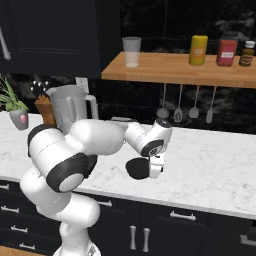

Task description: Close the lid blender by securely placing the lid on top.

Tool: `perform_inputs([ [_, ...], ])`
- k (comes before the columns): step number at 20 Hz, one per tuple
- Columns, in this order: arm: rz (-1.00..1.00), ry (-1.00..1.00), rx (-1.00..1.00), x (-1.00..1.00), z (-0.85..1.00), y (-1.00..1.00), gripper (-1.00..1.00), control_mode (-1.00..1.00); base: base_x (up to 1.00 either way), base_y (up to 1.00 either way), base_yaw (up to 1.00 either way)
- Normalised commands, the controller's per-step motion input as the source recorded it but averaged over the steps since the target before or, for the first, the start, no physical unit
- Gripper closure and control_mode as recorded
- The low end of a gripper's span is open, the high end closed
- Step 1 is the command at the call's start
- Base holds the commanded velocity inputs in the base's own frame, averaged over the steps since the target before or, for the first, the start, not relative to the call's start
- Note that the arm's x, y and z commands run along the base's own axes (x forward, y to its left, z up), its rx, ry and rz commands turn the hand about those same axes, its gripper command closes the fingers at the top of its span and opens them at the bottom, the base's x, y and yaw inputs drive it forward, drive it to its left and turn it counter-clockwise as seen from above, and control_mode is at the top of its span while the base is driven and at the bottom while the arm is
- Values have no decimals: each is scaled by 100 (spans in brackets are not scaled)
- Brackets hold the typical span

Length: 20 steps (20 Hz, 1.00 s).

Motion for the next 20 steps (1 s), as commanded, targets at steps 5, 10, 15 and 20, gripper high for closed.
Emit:
perform_inputs([
  [5,0,0,4,13,-20,-3,-100,-100,0,0,0],
  [10,0,0,5,13,-18,-5,-100,-100,0,0,0],
  [15,0,0,5,19,-18,-7,-100,-100,0,0,0],
  [20,0,0,5,20,-19,-10,-100,-100,0,0,0],
])
